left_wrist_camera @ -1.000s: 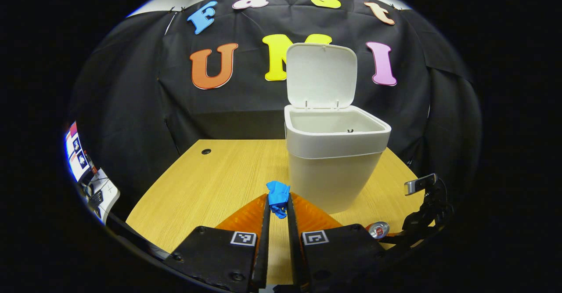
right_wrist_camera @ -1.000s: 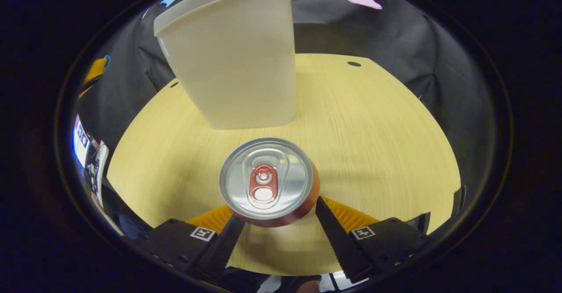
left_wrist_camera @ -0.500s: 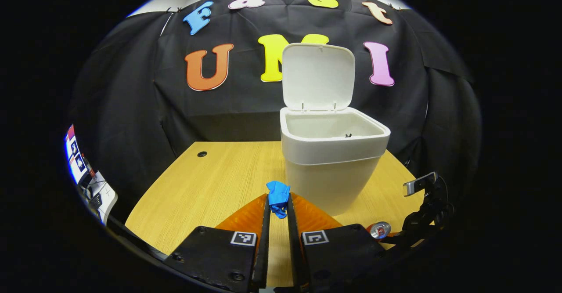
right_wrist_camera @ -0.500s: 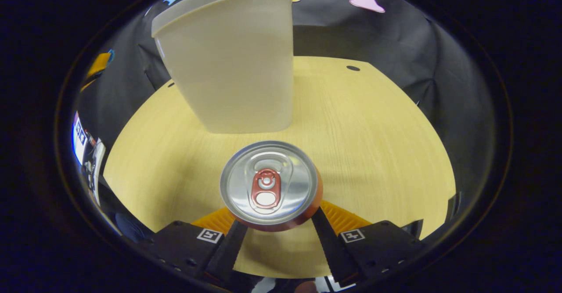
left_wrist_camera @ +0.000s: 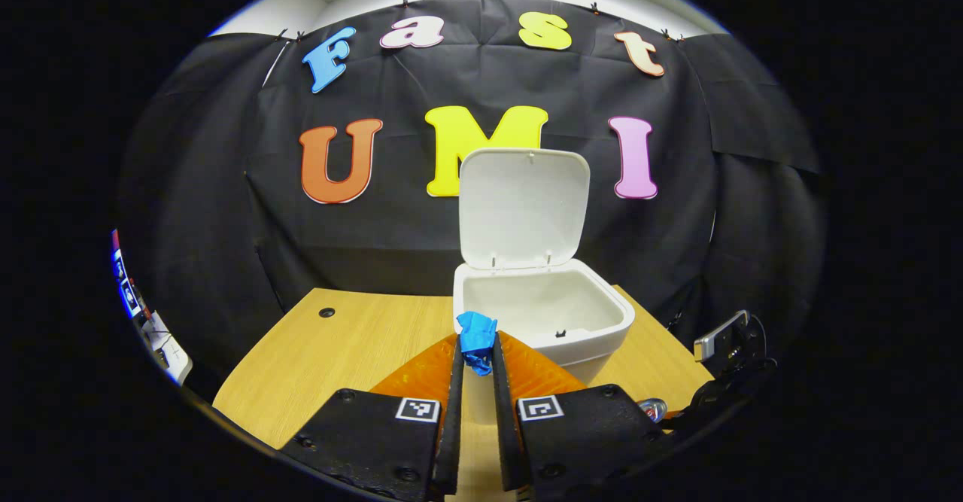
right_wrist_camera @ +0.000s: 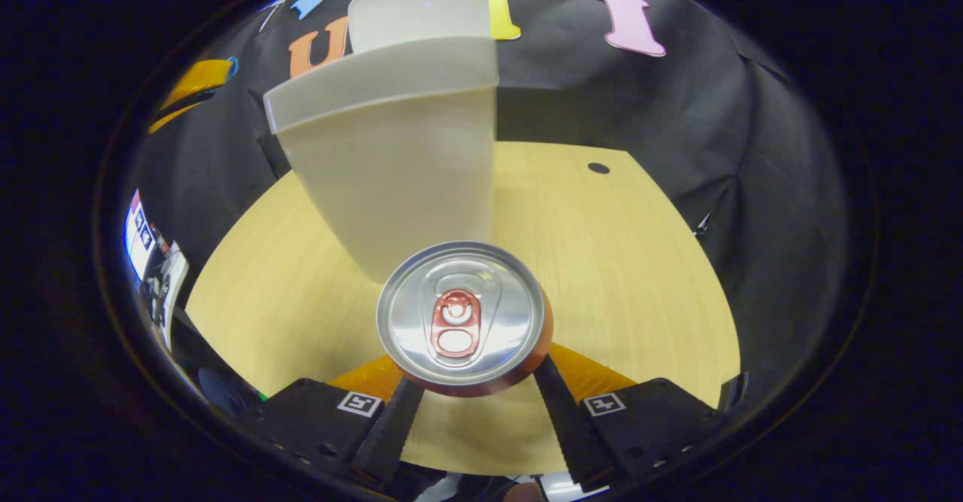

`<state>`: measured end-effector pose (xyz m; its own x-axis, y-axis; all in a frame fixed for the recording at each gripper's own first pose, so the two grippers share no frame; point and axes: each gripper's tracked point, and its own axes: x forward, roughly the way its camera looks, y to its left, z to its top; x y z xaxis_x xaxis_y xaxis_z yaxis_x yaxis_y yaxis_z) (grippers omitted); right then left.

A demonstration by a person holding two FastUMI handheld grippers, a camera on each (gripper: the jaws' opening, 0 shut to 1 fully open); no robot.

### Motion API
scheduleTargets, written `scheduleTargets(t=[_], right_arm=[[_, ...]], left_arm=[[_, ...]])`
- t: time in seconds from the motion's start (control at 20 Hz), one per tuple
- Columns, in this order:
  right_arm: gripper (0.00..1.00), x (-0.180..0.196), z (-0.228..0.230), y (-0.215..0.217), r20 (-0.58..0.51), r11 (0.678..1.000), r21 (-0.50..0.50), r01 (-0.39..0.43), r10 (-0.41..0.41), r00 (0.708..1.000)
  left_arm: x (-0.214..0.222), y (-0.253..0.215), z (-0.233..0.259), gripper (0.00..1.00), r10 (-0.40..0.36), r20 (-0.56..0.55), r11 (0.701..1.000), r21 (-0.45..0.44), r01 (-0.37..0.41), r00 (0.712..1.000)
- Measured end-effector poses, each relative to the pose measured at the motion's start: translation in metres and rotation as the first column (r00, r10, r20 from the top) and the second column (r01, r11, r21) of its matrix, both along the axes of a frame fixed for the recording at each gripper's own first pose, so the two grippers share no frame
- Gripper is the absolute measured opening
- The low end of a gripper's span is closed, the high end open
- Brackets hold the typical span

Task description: Press the lid of the desktop garbage bin to open it, pick up the crumpled paper on the desktop and throw it into the bin, then pick up the pop can on the desktop and drop it into the bin, and finally close the garbage bin lid.

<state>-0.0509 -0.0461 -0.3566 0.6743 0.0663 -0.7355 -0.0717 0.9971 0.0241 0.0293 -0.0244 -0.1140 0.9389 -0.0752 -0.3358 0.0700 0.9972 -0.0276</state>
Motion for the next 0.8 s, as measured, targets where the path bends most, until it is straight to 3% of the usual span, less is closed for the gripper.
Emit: scheduleTargets(t=[0.35, 0.65, 0.8], right_arm=[[0.82, 0.008, 0.047, -0.038, 0.055, 0.995, -0.017, 0.100, -0.099, 0.994], [0.82, -0.009, 0.067, -0.070, 0.067, 0.981, -0.037, 0.191, -0.188, 0.980], [0.81, -0.012, 0.072, -0.079, 0.076, 0.977, -0.053, 0.206, -0.202, 0.976]], left_arm=[[0.060, -0.021, 0.038, 0.24, -0.048, 0.095, 0.998, -0.042, 0.053, 0.994], [0.091, -0.035, 0.014, 0.25, -0.069, 0.042, 0.994, -0.083, 0.073, 0.997], [0.098, -0.038, 0.004, 0.35, -0.076, 0.006, 0.993, -0.088, 0.076, 0.997]])
